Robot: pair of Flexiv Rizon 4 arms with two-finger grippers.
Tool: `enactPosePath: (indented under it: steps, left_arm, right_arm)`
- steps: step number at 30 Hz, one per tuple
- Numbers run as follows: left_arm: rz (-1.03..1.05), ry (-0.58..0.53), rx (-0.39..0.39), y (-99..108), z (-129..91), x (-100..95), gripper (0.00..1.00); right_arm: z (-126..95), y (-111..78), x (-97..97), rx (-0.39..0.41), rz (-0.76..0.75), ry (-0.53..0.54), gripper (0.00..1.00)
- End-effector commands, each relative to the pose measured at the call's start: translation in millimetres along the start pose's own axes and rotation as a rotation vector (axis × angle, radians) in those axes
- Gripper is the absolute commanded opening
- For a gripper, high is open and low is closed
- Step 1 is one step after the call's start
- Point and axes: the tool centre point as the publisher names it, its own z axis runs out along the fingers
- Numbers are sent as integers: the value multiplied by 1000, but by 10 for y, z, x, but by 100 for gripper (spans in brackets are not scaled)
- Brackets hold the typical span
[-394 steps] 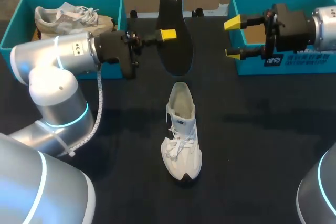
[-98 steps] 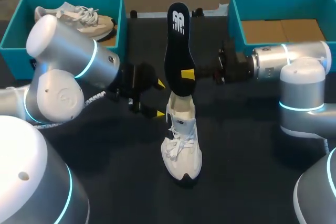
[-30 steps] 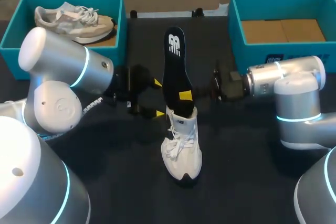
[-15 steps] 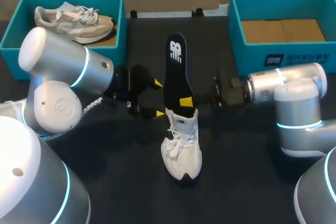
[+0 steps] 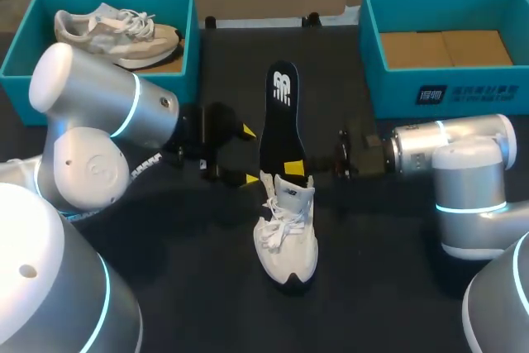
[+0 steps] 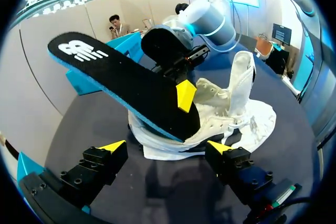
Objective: Take the shoe out of the shoebox, open the shoe tongue, remove and reinsert the insole, then place the shoe into the shoebox
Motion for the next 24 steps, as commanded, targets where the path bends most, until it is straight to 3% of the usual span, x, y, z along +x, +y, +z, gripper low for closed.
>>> enactPosePath:
  steps: [1,8,9,18,21,24]
  left_arm:
    - [0,-3,0,2,0,12,100]
    - [0,-3,0,2,0,12,100]
    - [0,-3,0,2,0,12,100]
    - [0,-3,0,2,0,12,100]
    - [0,-3,0,2,0,12,100]
    - [0,-3,0,2,0,12,100]
  right_arm:
    - [27,-72,-19,-2,-2,-2,0]
    - [14,82,13,0,-48,-7,1]
    - [13,99,18,3,-53,-7,6]
    - [13,182,52,11,-88,-13,11]
    - [13,178,52,12,-92,-13,23]
    - [21,164,51,9,-92,-13,21]
